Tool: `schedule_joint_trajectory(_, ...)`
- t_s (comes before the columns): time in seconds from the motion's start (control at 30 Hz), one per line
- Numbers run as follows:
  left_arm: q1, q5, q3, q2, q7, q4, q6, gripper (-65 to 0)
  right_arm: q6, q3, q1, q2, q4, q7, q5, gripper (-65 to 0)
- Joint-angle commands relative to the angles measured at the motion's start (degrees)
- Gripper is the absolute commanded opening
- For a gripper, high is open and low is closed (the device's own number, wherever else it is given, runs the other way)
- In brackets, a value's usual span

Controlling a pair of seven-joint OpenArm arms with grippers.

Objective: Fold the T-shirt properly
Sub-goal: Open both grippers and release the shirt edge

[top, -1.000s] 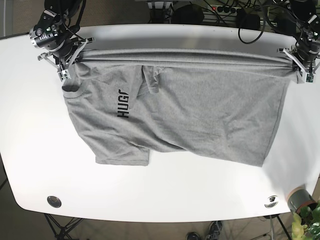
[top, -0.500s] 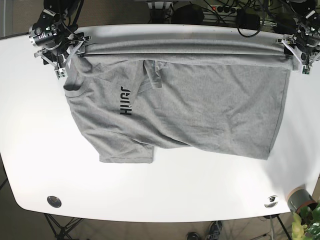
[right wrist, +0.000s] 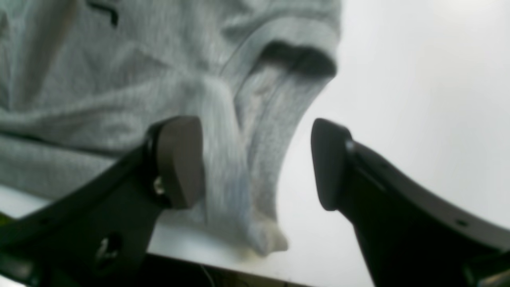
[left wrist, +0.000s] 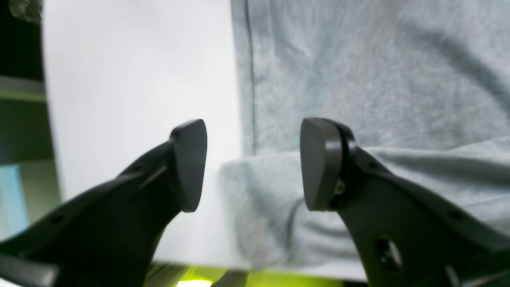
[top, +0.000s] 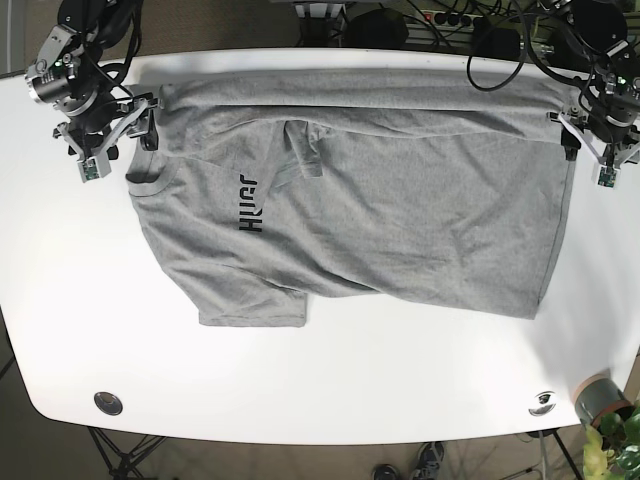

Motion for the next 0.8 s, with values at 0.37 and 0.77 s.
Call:
schedule_joint_trajectory(0.37, -11.22, 0.16, 6.15, -0.66, -0.54, -2.35, 0.29, -31.8, -0.05, 0.18, 11.46, 2.63, -2.51, -1.93, 4.88, -24.1)
schedule_joint_trajectory(0.77, -17.37, 0.25, 6.76, -0.66, -0.54, -7.36, 0.29, -31.8, -0.05, -7.82, 28.69, 4.3, -19.83, 5.1, -14.72, -23.8)
